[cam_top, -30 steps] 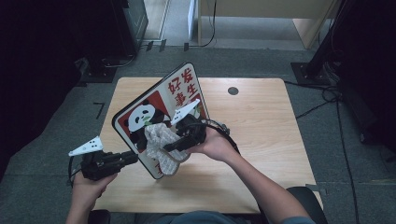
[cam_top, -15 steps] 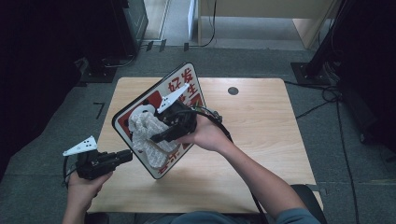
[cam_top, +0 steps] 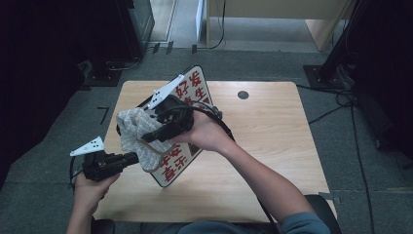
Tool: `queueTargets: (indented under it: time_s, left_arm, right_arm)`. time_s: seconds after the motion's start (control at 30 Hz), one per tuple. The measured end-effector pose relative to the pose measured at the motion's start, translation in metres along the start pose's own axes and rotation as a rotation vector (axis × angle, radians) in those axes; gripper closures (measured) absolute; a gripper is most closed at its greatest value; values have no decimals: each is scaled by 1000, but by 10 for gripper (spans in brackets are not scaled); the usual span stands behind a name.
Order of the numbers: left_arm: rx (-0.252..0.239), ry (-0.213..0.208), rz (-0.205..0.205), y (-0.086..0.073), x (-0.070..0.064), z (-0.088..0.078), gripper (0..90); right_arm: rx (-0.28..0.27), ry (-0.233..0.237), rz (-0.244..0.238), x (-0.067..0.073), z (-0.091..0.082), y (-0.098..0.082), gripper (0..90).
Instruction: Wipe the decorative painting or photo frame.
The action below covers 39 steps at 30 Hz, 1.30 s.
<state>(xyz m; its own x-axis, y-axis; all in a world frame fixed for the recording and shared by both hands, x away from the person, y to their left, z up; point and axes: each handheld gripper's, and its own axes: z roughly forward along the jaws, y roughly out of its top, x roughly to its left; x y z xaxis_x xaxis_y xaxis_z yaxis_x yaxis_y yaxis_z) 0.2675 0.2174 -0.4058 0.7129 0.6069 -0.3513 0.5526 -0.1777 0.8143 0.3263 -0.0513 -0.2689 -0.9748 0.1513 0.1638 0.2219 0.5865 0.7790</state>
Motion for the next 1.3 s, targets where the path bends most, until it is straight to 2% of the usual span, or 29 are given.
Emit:
queueTargets:
  time_s: [0.1, 0.2, 0.57, 0.97, 1.3]
  left_arm:
    - [-4, -12, 4, 2, 1, 1, 773]
    - [1, -18, 9, 3, 1, 3, 778]
    - [4, -33, 24, 5, 3, 4, 781]
    - [-2, -31, 11, 5, 3, 3, 771]
    - [-7, -32, 9, 5, 2, 2, 775]
  right_arm:
    - [-1, -7, 0, 1, 1, 4, 636]
    - [5, -35, 2, 0, 5, 3, 635]
    - [6, -27, 24, -4, 12, -7, 635]
    - [25, -20, 20, -3, 18, -12, 634]
    - [34, -6, 19, -3, 26, -25, 632]
